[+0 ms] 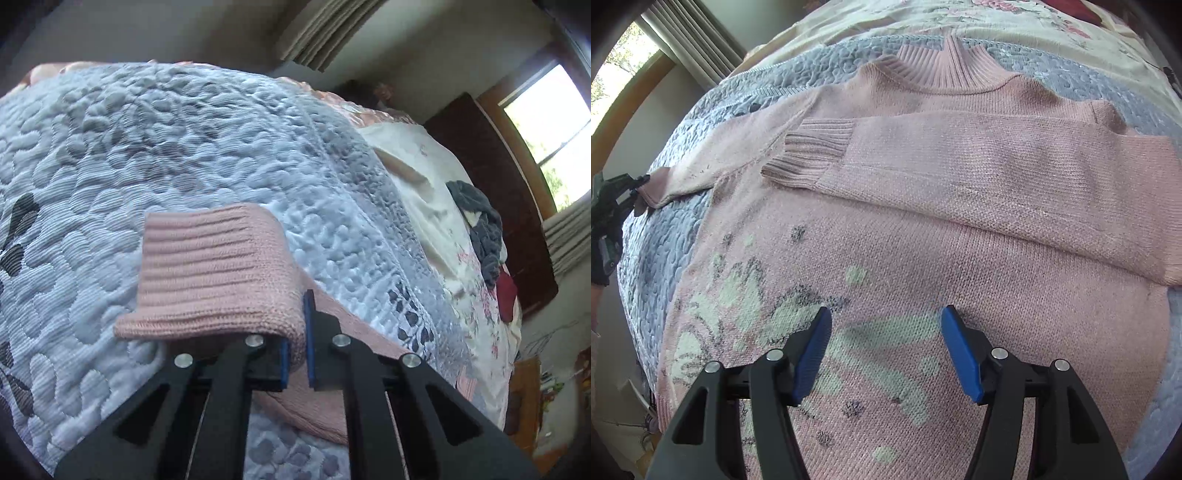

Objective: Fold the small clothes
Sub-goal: 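Fold the held sleeve with the left tool across the chest over the first sleeve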

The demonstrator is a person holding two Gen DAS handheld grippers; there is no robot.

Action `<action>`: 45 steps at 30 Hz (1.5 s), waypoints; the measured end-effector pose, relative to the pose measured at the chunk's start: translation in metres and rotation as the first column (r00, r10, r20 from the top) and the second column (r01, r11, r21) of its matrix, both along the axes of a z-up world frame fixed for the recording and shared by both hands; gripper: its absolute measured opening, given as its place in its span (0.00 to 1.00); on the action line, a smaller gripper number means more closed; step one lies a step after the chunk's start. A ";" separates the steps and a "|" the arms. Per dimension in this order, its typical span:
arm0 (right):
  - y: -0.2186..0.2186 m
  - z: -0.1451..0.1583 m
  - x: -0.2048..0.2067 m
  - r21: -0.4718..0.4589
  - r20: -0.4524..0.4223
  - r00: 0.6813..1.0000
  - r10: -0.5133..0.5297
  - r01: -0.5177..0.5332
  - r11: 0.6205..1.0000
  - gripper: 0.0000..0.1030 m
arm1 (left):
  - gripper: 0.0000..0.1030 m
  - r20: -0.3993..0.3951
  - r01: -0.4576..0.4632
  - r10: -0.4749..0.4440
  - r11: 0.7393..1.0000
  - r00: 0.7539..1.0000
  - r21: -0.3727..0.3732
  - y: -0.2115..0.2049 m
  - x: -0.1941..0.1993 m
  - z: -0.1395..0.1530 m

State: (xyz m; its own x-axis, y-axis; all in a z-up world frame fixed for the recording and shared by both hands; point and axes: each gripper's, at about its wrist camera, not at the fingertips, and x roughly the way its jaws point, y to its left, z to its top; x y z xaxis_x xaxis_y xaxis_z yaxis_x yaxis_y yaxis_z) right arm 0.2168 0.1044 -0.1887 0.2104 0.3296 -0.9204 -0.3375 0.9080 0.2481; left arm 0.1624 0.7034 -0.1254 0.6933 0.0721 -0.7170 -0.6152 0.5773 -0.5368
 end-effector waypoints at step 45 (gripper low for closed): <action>-0.067 0.017 -0.004 0.082 -0.031 0.994 -0.107 0.109 0.991 0.61 | 0.21 -0.017 0.561 -0.561 0.827 0.827 -0.028 -0.299 0.056 -0.029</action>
